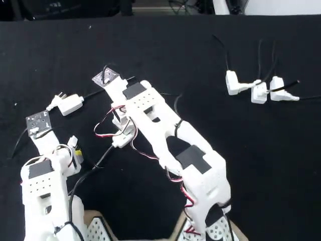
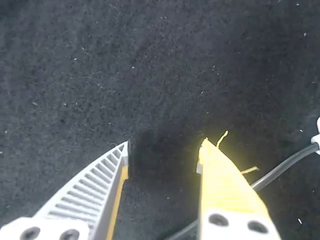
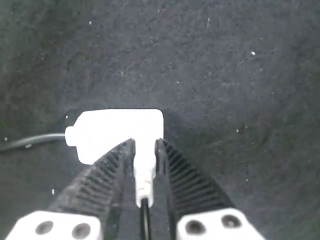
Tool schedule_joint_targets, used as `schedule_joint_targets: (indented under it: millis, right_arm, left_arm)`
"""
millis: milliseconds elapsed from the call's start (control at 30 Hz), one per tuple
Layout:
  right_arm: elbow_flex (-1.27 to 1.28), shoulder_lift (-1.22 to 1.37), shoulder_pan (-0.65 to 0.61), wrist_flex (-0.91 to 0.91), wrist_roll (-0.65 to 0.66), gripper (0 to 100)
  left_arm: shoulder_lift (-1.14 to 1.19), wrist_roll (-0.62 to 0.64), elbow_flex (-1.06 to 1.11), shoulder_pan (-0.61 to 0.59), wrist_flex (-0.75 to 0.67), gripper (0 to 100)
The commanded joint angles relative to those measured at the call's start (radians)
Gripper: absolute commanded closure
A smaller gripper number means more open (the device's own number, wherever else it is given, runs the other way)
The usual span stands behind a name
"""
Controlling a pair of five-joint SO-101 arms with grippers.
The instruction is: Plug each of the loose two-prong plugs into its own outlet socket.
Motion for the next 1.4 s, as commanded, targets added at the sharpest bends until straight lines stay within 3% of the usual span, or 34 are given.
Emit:
schedule_joint_targets:
  millis: [0,167,333,500,667,900,1067,1267,1367]
  right_arm:
    - [0.073,0.013,-0.015,-0.038,0.006,98.8]
    - [0.125,-0.079,-0.021,-0.069,0.005,97.9]
    - [0.196,-0.205,-0.018,-0.129,0.021,83.0]
    - [0.148,-0.292,-0.023,-0.11,0.315,69.7]
    - [0.113,-0.308,-0.049,-0.046,0.585,64.4]
    - [0.113,-0.271,-0.167,0.0,0.888,67.8]
    - [0.11,-0.173,-0.167,-0.006,1.049,68.0]
    - [0.099,-0.082,-0.087,-0.044,1.069,70.1]
    - [0.097,-0.082,-0.057,-0.069,0.968,87.3]
  left_arm:
    - [-0.011,0.003,-0.07,-0.01,0.002,78]
    - [-0.011,0.003,-0.071,-0.01,0.002,78]
    - [-0.011,0.002,-0.087,-0.01,0.006,78]
    - [-0.011,-0.003,-0.136,-0.025,0.009,78]
    - [-0.011,-0.008,-0.166,-0.168,0.009,78]
    - [-0.009,-0.08,-0.14,-0.326,0.011,78]
    - [-0.009,-0.081,-0.131,-0.384,0.011,78]
    - [-0.009,-0.081,-0.134,-0.394,0.011,78]
    - [-0.009,-0.081,-0.139,-0.39,0.011,78]
